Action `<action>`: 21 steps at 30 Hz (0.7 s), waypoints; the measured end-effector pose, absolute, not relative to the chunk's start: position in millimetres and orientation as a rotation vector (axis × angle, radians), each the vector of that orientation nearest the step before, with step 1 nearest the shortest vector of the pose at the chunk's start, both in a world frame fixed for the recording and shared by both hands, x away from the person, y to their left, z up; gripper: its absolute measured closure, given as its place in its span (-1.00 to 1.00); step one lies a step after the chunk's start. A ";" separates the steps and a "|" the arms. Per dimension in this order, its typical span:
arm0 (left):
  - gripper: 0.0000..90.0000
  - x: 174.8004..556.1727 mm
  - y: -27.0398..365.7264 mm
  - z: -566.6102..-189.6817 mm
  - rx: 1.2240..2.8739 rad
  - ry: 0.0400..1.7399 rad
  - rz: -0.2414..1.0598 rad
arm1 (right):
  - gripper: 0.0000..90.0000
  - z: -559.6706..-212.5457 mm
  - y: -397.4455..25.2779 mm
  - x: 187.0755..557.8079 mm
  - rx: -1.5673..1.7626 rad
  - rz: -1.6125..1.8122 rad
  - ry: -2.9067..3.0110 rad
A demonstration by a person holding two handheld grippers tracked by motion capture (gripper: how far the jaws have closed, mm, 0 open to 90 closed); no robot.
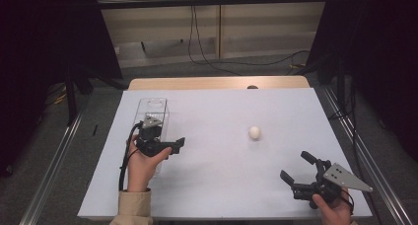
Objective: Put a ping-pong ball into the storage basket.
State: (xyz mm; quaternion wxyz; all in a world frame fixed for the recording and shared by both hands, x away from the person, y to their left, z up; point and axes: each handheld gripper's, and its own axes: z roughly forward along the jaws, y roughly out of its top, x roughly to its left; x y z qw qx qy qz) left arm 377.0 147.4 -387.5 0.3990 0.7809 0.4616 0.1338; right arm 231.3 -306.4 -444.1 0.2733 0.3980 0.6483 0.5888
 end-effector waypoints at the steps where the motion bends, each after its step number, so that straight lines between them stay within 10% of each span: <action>1: -0.83 376.9 147.0 -387.7 1.978 1.167 0.338 | -0.97 -444.1 -306.3 231.5 1.071 1.584 1.744; 21: -0.85 376.3 138.1 -388.7 1.982 1.140 0.330 | -0.97 -444.2 -305.9 231.6 1.071 1.583 1.745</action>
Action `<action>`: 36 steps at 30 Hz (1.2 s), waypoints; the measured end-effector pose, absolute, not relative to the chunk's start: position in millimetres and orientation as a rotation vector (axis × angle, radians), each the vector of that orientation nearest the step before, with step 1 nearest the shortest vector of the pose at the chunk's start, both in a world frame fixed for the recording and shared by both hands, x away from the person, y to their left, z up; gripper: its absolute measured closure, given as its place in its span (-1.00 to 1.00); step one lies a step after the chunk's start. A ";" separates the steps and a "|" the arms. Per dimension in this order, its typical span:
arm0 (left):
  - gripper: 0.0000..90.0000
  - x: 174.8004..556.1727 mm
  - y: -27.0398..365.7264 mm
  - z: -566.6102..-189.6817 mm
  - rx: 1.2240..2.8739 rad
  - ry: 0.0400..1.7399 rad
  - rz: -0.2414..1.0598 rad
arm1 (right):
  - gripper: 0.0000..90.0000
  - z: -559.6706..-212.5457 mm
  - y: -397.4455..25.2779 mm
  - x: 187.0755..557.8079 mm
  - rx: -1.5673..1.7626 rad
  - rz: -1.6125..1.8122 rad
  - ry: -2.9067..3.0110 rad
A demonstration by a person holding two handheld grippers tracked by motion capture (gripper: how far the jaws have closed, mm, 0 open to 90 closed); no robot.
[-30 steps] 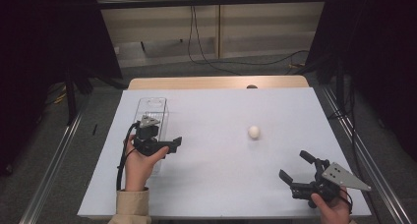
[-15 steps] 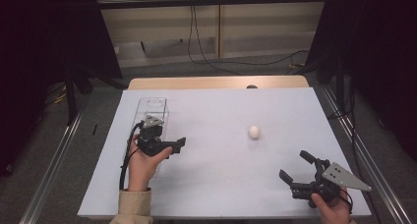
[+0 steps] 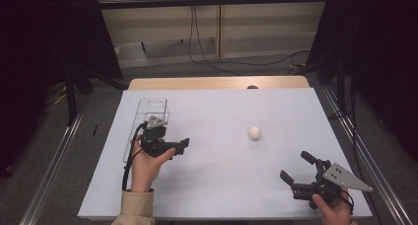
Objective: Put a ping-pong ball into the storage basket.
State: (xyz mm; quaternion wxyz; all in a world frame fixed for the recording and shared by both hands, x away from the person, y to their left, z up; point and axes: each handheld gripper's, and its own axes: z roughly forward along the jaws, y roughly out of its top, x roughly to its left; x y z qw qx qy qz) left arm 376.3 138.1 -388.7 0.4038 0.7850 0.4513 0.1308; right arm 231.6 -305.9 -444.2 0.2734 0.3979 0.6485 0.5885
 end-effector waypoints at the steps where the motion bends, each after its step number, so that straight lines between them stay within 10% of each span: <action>1: -0.86 376.2 137.4 -388.9 1.979 1.141 0.331 | -0.97 -444.2 -306.0 231.6 1.071 1.583 1.744; 36: -0.87 375.1 113.8 -395.4 2.026 1.058 0.310 | -0.97 -444.7 -305.3 232.4 1.062 1.578 1.755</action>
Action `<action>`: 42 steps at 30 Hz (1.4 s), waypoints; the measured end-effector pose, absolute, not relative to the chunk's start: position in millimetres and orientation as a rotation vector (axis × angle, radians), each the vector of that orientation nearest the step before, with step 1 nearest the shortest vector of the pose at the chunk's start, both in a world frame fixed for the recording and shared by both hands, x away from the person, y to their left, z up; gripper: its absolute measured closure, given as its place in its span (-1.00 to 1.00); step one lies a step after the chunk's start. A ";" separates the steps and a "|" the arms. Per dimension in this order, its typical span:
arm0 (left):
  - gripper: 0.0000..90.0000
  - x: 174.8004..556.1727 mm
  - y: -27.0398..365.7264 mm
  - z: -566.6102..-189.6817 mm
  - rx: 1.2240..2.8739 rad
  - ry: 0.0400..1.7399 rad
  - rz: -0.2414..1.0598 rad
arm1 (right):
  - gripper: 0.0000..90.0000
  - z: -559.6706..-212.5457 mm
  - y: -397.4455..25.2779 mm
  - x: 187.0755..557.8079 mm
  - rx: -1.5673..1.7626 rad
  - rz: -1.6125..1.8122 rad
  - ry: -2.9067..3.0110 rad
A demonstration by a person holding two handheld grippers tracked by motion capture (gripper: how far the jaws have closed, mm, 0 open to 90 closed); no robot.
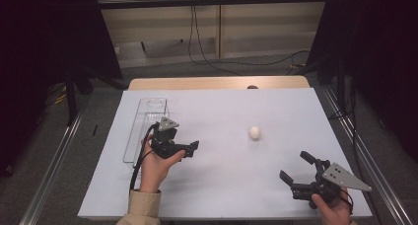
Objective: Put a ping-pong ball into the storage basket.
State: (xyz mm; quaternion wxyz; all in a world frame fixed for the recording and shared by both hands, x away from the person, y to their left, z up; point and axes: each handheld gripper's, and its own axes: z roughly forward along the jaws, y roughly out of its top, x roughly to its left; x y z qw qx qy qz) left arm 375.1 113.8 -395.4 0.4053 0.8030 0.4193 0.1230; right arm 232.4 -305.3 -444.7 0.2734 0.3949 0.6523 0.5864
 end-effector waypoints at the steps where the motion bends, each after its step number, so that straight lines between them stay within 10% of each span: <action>1: -0.87 374.9 112.6 -395.8 2.022 1.059 0.306 | -0.97 -444.7 -305.3 232.4 1.062 1.577 1.755; 42: -0.88 371.1 87.6 -402.4 2.023 0.970 0.297 | -0.98 -445.4 -307.5 235.6 1.079 1.557 1.760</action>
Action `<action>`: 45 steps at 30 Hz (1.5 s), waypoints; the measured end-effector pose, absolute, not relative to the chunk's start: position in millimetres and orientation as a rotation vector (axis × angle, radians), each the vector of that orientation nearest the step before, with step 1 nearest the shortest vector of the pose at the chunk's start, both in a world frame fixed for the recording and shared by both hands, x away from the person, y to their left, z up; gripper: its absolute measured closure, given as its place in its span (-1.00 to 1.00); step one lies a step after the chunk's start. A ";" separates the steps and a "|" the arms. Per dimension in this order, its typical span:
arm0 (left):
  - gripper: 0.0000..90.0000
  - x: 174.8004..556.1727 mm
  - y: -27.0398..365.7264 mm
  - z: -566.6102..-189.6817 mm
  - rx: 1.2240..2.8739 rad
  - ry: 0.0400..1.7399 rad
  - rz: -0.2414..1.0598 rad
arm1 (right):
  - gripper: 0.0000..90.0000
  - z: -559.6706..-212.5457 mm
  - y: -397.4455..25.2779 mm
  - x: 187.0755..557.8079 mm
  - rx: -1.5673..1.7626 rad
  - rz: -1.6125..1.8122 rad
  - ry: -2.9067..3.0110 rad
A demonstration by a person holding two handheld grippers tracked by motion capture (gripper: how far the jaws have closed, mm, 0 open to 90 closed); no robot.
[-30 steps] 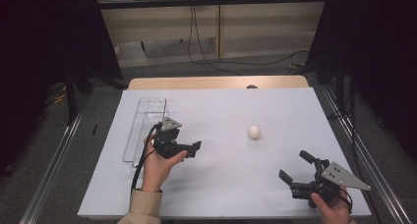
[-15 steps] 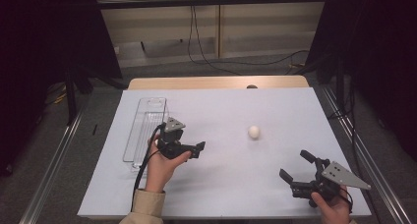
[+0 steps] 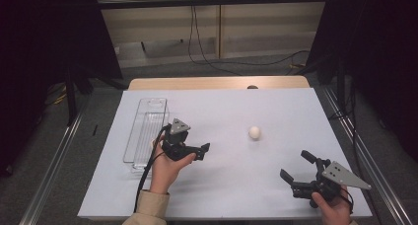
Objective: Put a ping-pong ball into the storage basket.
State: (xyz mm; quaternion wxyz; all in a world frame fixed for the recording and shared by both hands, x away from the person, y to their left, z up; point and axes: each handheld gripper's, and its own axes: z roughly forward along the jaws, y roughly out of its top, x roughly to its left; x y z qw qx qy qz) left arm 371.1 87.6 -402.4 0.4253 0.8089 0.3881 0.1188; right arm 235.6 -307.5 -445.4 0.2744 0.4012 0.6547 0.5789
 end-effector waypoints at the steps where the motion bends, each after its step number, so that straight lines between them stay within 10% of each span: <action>1: -0.88 370.9 86.2 -403.1 2.015 0.972 0.296 | -0.98 -445.5 -307.6 235.7 1.079 1.556 1.761; 45: -0.88 367.2 51.7 -415.8 2.054 0.880 0.276 | -0.98 -444.6 -308.1 235.8 1.082 1.557 1.756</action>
